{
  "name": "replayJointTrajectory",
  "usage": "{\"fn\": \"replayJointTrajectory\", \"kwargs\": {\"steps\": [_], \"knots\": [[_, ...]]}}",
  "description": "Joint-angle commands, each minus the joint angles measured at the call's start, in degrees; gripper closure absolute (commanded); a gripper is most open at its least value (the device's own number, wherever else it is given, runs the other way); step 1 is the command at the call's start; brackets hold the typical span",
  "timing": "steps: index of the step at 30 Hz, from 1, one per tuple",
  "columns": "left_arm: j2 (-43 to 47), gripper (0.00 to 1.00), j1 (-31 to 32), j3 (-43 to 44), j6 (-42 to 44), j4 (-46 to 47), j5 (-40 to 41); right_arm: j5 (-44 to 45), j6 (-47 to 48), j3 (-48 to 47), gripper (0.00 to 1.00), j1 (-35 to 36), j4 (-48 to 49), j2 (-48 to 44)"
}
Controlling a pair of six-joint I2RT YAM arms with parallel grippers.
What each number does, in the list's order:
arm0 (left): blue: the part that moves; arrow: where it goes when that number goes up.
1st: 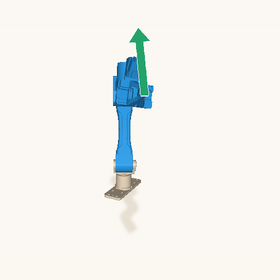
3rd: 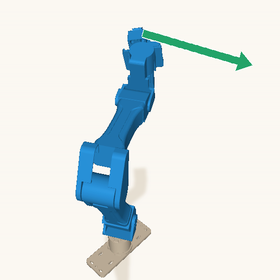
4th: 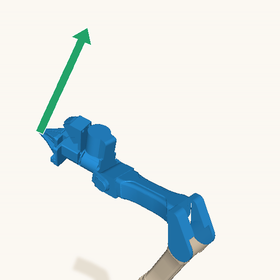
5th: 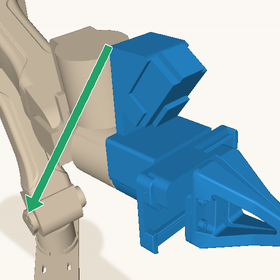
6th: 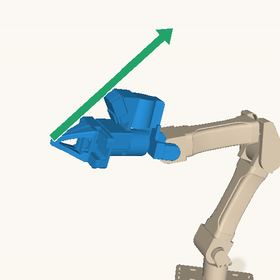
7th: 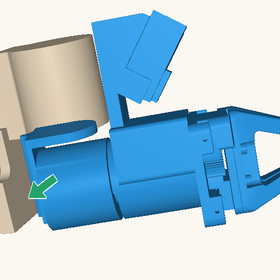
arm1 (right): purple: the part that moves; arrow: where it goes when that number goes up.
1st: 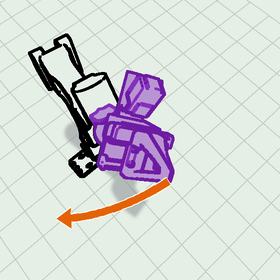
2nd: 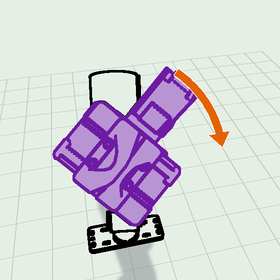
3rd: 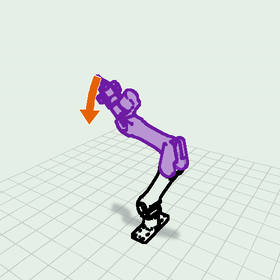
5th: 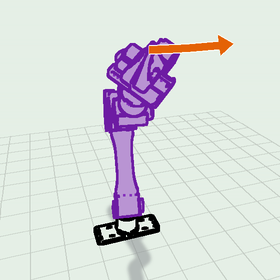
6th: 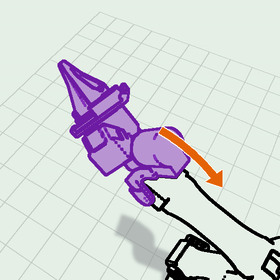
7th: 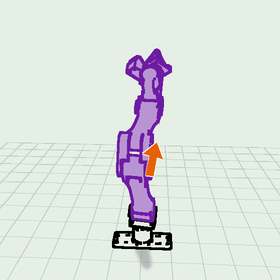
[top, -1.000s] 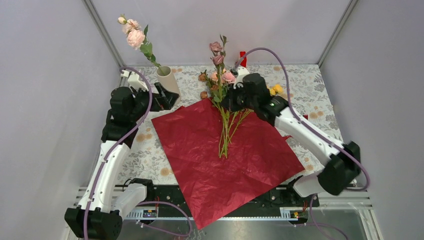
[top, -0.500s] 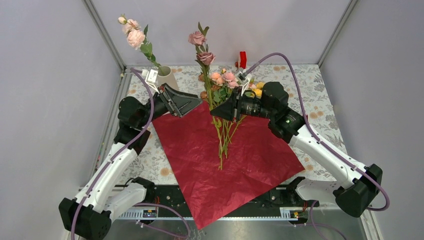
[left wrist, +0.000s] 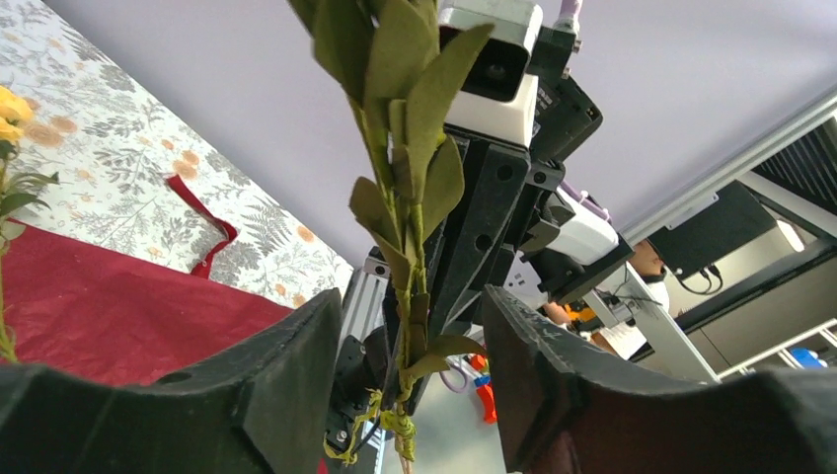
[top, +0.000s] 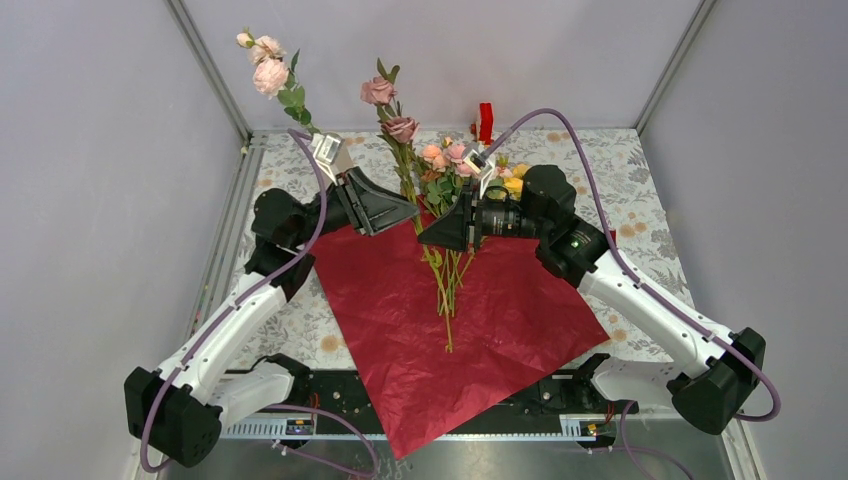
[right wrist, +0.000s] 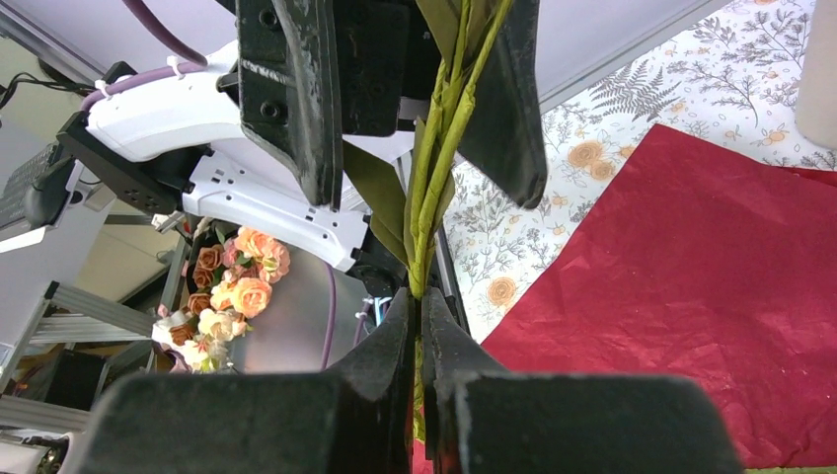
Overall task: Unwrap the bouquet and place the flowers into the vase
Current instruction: Pick up the fake flower from the wrapping paper.
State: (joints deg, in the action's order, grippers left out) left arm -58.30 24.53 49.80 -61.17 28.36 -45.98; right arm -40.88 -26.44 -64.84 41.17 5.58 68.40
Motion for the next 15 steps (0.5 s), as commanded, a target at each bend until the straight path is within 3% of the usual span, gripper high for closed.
{"fn": "replayJointTrajectory", "kwargs": {"steps": [1, 6, 9, 13, 15], "knots": [[-0.67, 0.49, 1.61, 3.21, 0.16, 3.64, -2.58, -1.83, 0.08, -2.57, 1.00, 0.63, 1.18, -1.19], [-1.37, 0.74, 2.23, 3.05, 0.30, 3.36, -3.25, -0.99, 0.40, -2.27, 1.00, 0.65, 0.89, -0.95], [-1.42, 0.99, 2.23, 3.34, 1.47, 2.06, -3.16, 0.24, 0.88, -1.85, 1.00, 0.65, 0.58, -1.18], [-1.35, 1.00, 2.22, 5.73, 7.48, -5.42, -2.79, 2.54, 1.58, -1.24, 0.98, 0.60, -0.29, -2.05], [-1.02, 1.00, 2.18, 8.67, 15.41, -13.56, -0.39, 4.90, 2.31, -0.81, 0.80, 0.63, -1.32, -3.06]]}}
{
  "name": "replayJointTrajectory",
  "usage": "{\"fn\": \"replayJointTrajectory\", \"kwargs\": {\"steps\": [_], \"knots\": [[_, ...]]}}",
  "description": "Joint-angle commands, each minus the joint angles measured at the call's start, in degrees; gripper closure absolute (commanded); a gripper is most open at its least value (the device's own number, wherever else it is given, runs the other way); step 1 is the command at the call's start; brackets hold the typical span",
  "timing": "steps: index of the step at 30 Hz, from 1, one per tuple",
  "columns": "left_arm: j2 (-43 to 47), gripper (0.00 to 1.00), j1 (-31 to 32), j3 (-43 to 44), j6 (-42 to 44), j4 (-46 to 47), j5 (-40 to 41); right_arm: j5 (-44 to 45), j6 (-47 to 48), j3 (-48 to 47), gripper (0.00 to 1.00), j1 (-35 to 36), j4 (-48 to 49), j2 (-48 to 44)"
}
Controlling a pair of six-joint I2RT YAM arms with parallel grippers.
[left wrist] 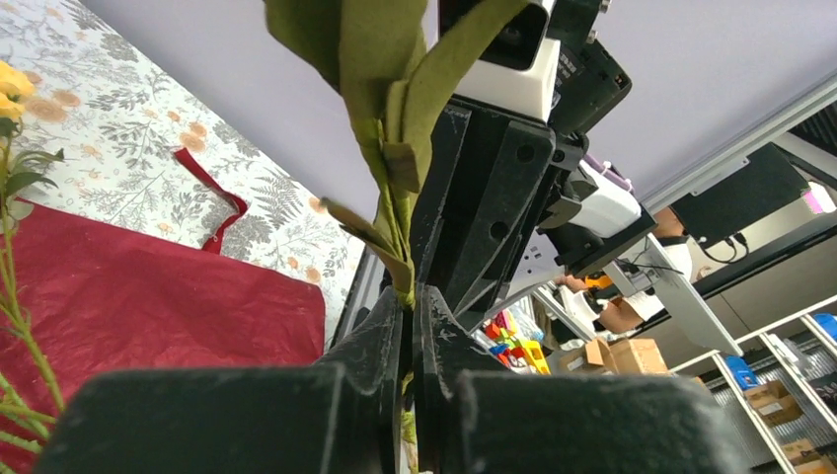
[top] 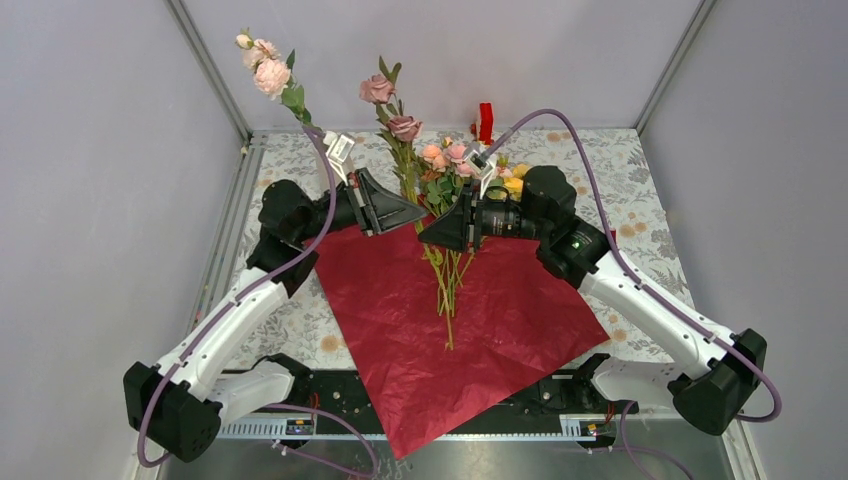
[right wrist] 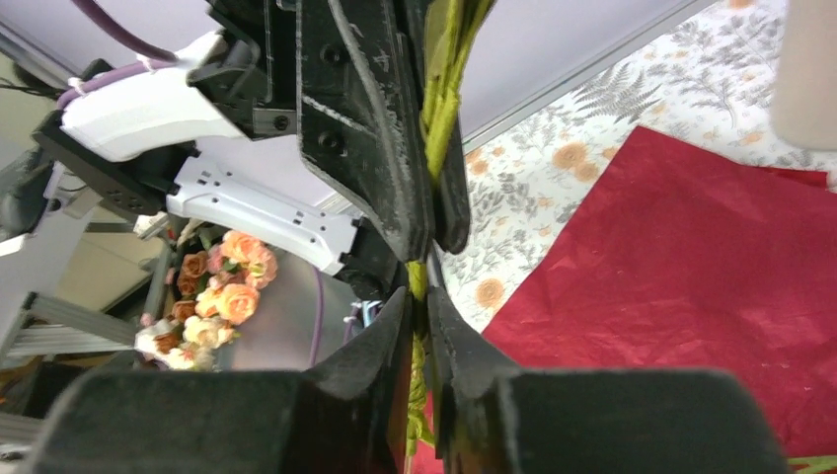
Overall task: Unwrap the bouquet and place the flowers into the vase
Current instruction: Pick up the fake flower from the wrapping paper, then insert the fake flower into the vase.
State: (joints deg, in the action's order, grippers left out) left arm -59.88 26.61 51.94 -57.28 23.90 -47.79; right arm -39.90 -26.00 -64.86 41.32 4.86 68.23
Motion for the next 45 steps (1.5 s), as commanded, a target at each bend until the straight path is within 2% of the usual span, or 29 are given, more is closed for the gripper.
{"fn": "replayJointTrajectory", "kwargs": {"steps": [1, 3, 4, 7, 9, 11, 14, 17, 20, 23, 30, 34, 45], "knots": [[0.75, 1.00, 0.11, 7.85, 14.31, -14.35, 3.27, 5.91, 2.38, -0.45, 0.70, 0.47, -1.39, -3.68], [0.85, 1.00, 0.06, 12.57, 25.35, -25.12, 9.84, 10.55, 4.11, 0.29, 0.50, 0.43, -3.54, -5.57], [0.63, 1.00, 0.02, 14.81, 29.37, -29.55, 13.36, 13.03, 5.15, 1.00, 0.45, 0.40, -4.35, -7.07], [-0.55, 1.00, -0.79, 20.29, 39.59, -38.89, 24.63, 19.33, 8.24, 3.08, 0.38, 0.39, -8.39, -10.41], [-1.43, 1.00, -2.04, 22.28, 43.96, -40.38, 32.28, 24.07, 10.03, 4.31, 0.36, 0.33, -10.86, -12.56], [-2.61, 1.00, -4.50, 23.44, 46.77, -38.81, 35.89, 29.99, 11.22, 5.37, 0.34, 0.16, -13.53, -14.26], [-5.24, 1.00, -10.40, 25.51, 46.68, -35.18, 36.62, 34.02, 12.24, 7.92, 0.33, -1.23, -15.56, -16.90], [-7.82, 1.00, -15.34, 26.76, 45.70, -29.99, 38.50, 30.88, 11.17, 11.42, 0.34, -5.45, -15.52, -19.96], [-10.01, 1.00, -17.54, 27.14, 47.23, -24.50, 41.88, 27.47, 9.84, 14.57, 0.33, -11.07, -15.61, -22.62], [-12.35, 1.00, -18.52, 28.64, 49.35, -20.63, 44.27, 26.62, 9.88, 16.73, 0.33, -13.35, -16.61, -25.10], [-16.92, 1.00, -20.97, 33.78, 52.85, -15.79, 45.52, 27.93, 10.05, 18.43, 0.34, -13.98, -18.98, -27.97], [-19.94, 1.00, -23.27, 37.40, 51.97, -13.51, 46.35, 28.34, 8.95, 19.12, 0.34, -13.99, -19.00, -28.48], [-26.36, 1.00, -26.52, 41.99, 47.89, -8.35, 39.88, 28.59, 6.85, 19.30, 0.34, -14.01, -18.85, -26.96]]}}
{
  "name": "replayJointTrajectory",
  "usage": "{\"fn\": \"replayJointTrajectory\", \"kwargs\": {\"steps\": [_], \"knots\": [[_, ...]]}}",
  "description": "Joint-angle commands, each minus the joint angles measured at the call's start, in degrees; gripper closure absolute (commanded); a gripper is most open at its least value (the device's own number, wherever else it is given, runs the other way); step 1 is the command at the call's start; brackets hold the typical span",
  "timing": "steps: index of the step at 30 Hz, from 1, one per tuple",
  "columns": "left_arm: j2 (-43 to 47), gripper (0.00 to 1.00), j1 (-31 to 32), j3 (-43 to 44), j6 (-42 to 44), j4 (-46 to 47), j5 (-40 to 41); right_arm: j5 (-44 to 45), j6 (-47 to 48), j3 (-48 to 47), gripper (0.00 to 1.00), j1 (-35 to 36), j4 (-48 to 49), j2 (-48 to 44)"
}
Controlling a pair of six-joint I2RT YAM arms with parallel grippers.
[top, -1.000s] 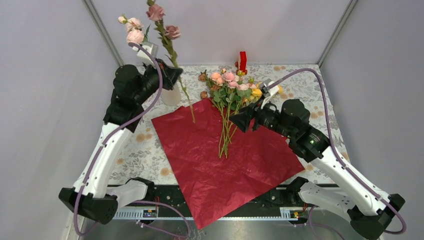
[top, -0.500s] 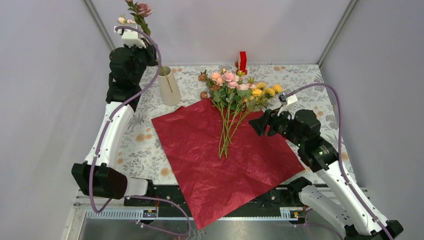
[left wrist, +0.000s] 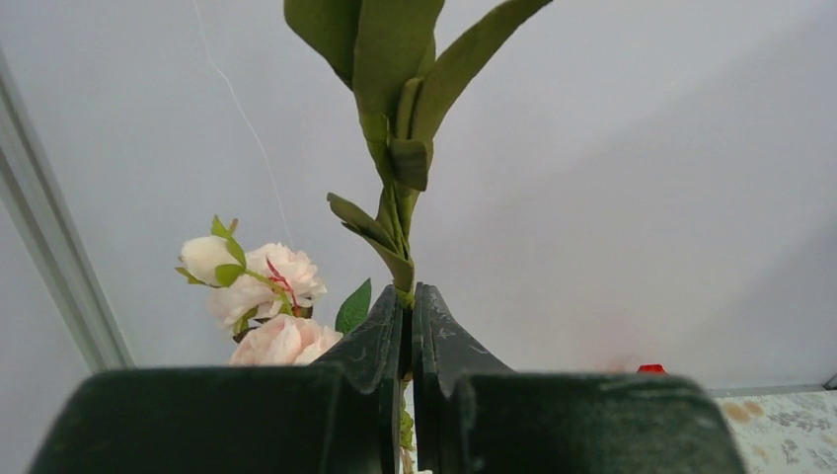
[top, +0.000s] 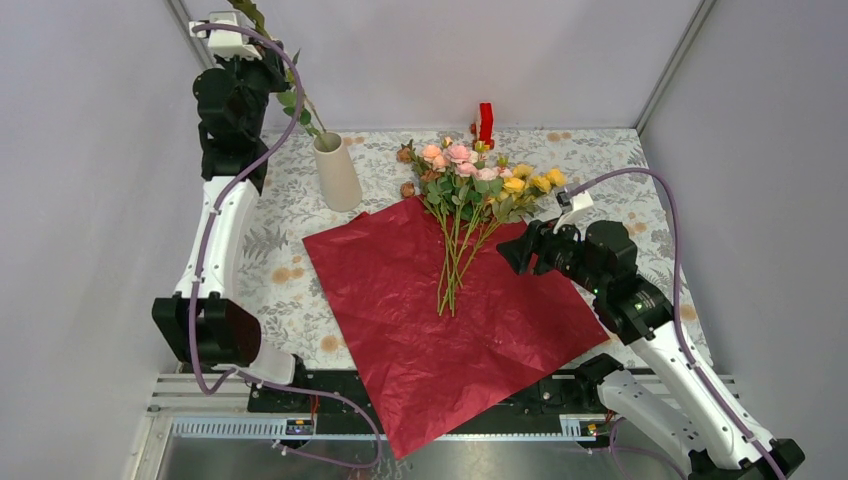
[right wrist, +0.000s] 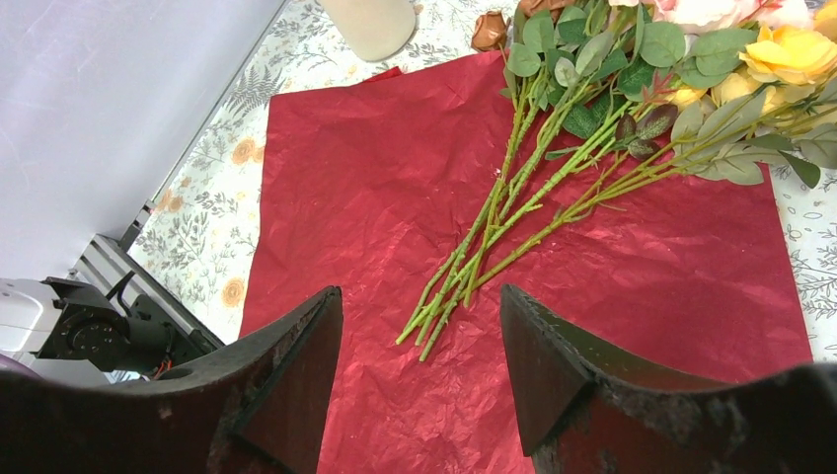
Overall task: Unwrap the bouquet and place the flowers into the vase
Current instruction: Insert the fake flower into the vase.
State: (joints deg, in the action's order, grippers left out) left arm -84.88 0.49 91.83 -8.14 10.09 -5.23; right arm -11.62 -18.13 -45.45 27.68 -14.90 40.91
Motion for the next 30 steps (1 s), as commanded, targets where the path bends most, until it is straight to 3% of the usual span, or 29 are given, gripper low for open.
{"fn": "replayJointTrajectory", "kwargs": {"steps": [1, 10, 30], "knots": [[-1.66, 1.00, -0.40, 1.41, -0.82, 6.37, -2.85, 0.52, -1.03, -0.10, 0.34, -0.35, 0.89, 0.40], [-1.84, 1.00, -0.40, -9.46, 3.65, 13.61, -6.77, 1.95, -1.19, 0.45, 0.34, -0.35, 0.91, -0.17], [-5.03, 1.00, -0.40, -17.58, 4.73, 15.27, -9.12, 1.78, -2.72, 2.46, 0.34, -0.43, 0.97, -1.02]]}}
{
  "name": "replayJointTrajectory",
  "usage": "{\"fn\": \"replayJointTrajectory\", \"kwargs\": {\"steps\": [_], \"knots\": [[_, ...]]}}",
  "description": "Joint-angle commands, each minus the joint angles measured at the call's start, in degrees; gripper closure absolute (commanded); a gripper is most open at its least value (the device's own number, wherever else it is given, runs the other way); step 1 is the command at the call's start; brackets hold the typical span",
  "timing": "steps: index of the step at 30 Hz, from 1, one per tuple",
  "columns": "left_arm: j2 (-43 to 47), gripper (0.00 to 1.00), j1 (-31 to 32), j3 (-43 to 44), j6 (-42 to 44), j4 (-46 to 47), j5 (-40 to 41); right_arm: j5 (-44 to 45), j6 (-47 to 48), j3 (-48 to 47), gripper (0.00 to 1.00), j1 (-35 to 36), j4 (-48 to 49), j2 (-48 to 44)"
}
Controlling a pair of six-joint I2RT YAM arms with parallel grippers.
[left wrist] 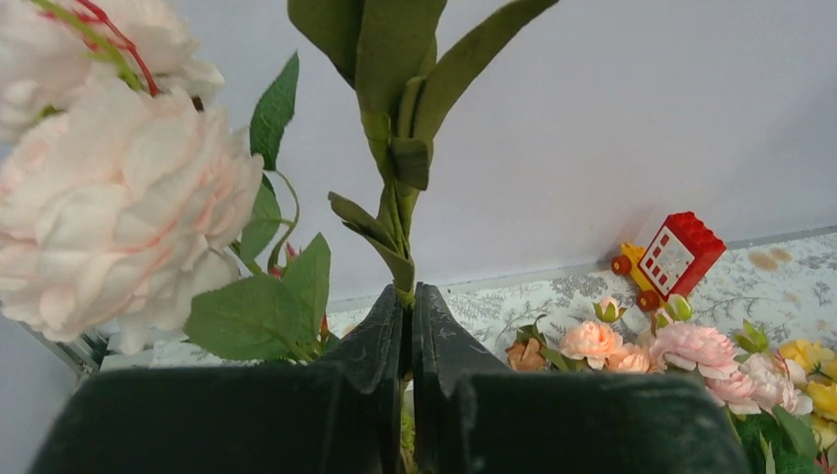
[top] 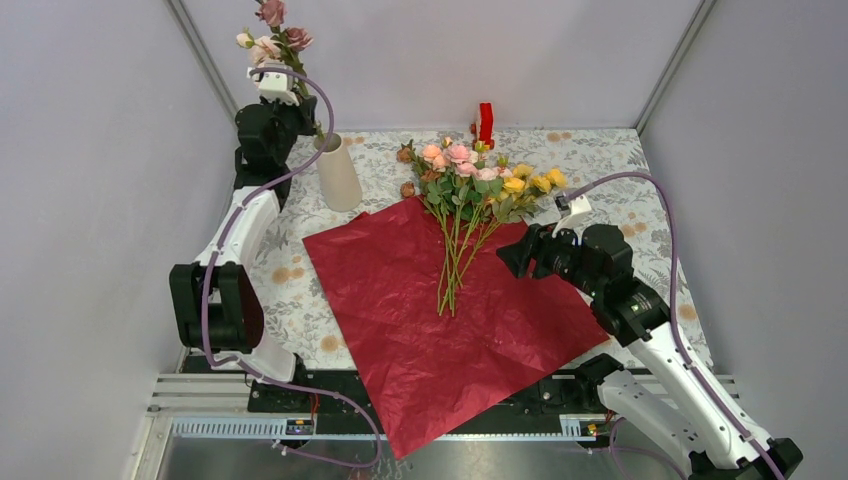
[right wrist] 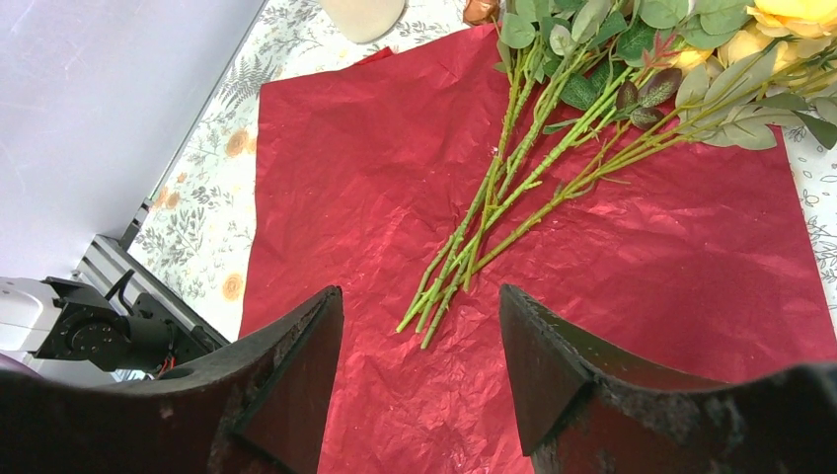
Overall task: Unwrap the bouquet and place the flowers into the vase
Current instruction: Insert the fake flower into the vase.
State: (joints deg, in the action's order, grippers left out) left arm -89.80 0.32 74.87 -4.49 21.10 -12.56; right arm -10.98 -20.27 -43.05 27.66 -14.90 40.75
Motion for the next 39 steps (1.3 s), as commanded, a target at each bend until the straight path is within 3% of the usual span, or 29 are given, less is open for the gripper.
{"fn": "replayJointTrajectory", "kwargs": {"steps": [1, 10, 15, 21, 34, 39], "knots": [[-0.31, 1.00, -0.27, -1.01, 0.84, 4.59, -1.71, 1.02, -0.64, 0.05, 0.34, -0.41, 1.00, -0.79], [-2.07, 0.97, -0.23, -1.92, 0.01, 4.54, -1.86, 1.34, -1.22, 0.63, 0.33, -0.44, 1.01, -1.40], [-2.42, 0.88, -0.23, -2.09, 0.17, 4.22, -1.50, 1.24, -1.34, 0.85, 0.33, -0.41, 0.99, -1.42], [-2.17, 0.71, -0.23, -2.42, 0.10, 3.95, -1.27, 1.14, -1.32, 0.86, 0.32, -0.40, 0.99, -1.34], [0.91, 0.57, -0.14, -5.12, -1.48, 4.65, -0.45, 0.88, -1.23, 1.38, 0.32, -0.41, 0.99, -1.44], [3.42, 0.43, -0.14, -6.09, -3.71, 4.73, -1.29, 1.83, -2.03, 1.40, 0.32, -0.41, 0.80, -2.47]]}}
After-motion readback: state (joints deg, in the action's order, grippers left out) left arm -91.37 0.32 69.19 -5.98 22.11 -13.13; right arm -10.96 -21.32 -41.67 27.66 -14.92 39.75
